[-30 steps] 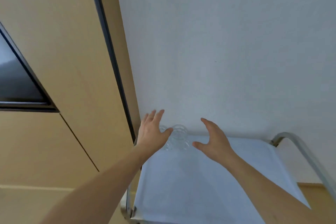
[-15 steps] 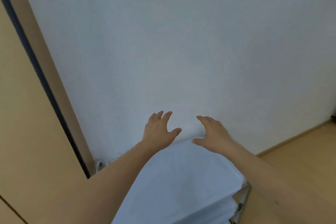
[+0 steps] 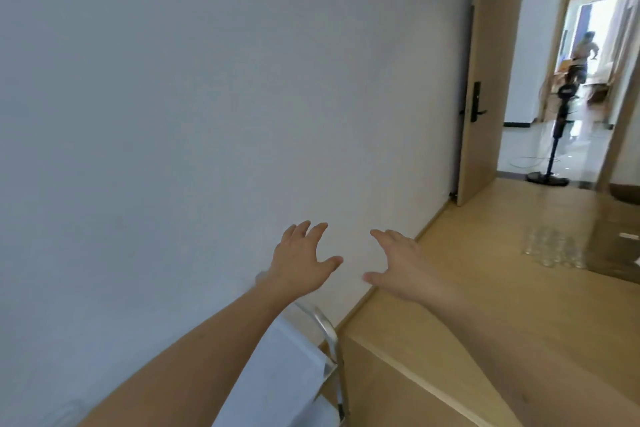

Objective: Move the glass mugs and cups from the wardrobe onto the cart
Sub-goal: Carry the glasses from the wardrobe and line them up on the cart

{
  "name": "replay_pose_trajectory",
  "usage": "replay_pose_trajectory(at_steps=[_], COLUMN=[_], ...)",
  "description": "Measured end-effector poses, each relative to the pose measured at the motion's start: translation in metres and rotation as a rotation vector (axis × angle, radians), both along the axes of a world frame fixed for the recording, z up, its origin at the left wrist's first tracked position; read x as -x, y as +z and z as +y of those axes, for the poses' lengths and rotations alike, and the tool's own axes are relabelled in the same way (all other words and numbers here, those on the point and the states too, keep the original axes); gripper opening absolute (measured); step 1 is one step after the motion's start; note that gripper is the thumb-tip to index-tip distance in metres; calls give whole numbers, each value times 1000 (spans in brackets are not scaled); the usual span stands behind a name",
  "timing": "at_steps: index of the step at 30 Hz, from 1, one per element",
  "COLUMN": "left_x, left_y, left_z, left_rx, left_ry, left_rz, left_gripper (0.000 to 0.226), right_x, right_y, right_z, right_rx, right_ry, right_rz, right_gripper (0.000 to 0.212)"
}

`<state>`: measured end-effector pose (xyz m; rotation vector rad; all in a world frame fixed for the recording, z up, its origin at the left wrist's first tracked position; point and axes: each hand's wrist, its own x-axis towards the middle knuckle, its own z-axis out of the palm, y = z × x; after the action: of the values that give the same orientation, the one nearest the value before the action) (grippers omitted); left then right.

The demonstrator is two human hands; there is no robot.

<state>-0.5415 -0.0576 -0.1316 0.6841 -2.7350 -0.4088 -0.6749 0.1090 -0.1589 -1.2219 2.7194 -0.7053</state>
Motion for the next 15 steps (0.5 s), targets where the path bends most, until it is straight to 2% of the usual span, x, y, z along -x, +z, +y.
replay_pose_trajectory(at_steps=[6,15], left_x=[123,275], left_y=[-9,-25], left_z=[60,149], left_rx=[-13,-82], left_ry=[-129,-330], left_rz=[-23,-90], left_gripper=[78,79], right_x=[99,219], right_y=[-12,-26], right_z=[78,180], right_rx=[61,-45], right_ry=[-127,-336], right_rz=[-58,-29], right_gripper=[94,92])
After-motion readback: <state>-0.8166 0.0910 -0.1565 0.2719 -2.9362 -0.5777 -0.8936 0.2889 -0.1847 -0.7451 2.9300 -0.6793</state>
